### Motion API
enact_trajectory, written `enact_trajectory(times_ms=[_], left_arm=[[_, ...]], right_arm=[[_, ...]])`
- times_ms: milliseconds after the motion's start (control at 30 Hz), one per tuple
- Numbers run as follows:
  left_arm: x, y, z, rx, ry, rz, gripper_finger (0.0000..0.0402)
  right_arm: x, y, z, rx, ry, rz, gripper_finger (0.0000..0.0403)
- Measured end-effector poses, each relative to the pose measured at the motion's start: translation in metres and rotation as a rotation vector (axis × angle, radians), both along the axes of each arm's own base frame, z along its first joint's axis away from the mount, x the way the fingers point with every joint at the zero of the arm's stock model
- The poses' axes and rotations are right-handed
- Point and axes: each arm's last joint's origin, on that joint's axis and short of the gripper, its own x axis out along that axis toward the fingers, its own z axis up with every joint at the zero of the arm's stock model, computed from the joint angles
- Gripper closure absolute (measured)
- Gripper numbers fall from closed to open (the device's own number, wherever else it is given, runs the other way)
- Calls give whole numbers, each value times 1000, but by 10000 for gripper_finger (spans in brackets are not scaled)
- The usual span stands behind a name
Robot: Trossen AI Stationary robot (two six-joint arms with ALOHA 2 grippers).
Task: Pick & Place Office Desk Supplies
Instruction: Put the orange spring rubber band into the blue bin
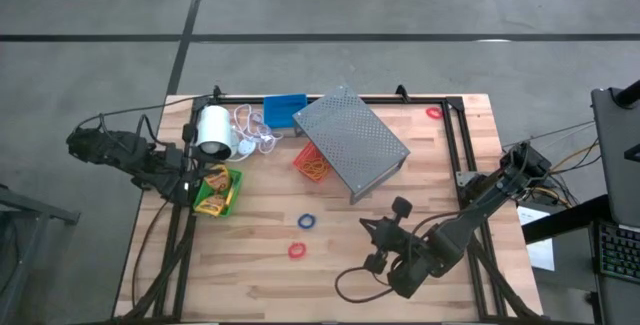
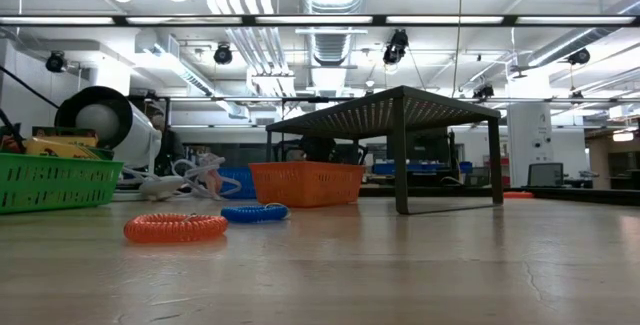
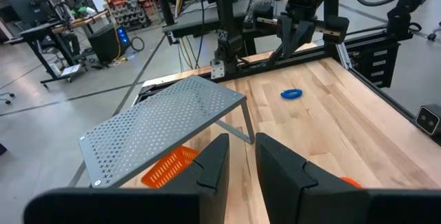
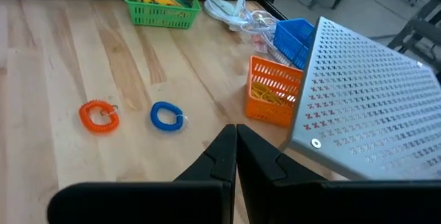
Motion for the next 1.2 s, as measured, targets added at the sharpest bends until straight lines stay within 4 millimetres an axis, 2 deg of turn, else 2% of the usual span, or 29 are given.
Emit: enact_trajectory(times_ms=[433, 700, 833, 1033, 1200], left_arm=[[0, 0, 0, 0, 0, 0, 327], [0, 0, 0, 0, 0, 0, 327], [0, 0, 0, 0, 0, 0, 327], [0, 0, 0, -1, 0, 0, 327], [0, 0, 0, -1, 0, 0, 327]], right_arm=[[0, 0, 0, 7, -2, 2, 394], [12, 2, 6, 69, -62, 30, 394], [26, 5, 2, 103, -64, 124, 394], [58, 4, -19, 42, 4, 299, 394], [77, -2, -42, 11, 58, 281, 394]])
